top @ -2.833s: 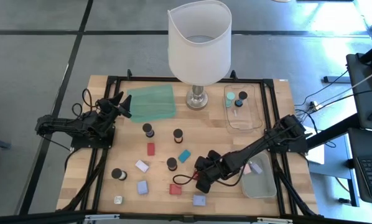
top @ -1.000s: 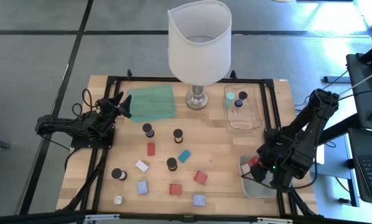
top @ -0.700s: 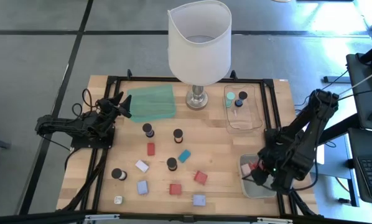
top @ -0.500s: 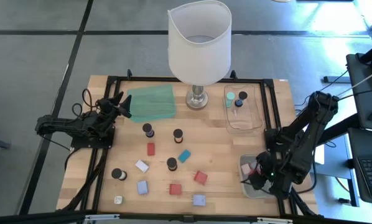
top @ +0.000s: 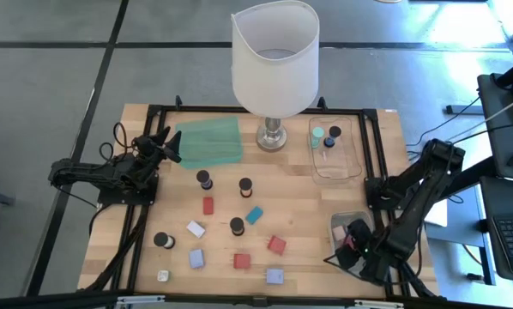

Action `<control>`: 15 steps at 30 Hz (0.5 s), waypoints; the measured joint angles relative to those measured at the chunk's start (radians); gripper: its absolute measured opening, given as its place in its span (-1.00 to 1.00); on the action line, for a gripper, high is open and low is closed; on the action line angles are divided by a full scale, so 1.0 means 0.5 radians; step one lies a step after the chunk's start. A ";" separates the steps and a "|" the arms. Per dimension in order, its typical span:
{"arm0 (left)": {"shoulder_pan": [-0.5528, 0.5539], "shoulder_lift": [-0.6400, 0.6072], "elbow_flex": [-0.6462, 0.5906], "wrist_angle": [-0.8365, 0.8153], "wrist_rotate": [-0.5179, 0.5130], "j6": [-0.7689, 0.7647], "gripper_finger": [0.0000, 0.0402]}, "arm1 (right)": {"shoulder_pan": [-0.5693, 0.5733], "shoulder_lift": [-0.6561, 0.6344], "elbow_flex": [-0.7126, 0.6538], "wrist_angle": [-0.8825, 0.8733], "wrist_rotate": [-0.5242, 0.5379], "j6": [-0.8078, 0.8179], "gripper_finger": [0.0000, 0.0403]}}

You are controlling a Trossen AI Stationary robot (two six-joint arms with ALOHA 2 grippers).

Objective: Pick & Place Office items
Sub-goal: Put the top red charger adapter into the gray bin

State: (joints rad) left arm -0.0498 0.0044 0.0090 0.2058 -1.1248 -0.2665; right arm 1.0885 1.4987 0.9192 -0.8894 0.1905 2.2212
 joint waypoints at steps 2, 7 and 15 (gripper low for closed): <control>0.000 0.000 0.000 0.000 0.000 0.000 0.45 | 0.000 0.027 0.000 0.016 0.000 -0.005 0.19; 0.000 0.000 0.000 0.000 0.000 0.000 0.45 | -0.001 0.081 0.001 0.015 0.001 -0.006 0.19; 0.000 0.000 0.000 -0.001 0.000 0.000 0.45 | -0.001 0.165 0.001 0.016 0.006 -0.005 0.20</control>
State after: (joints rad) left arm -0.0498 0.0044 0.0090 0.2055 -1.1248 -0.2666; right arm 1.0882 1.5814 0.9195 -0.8816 0.1936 2.2185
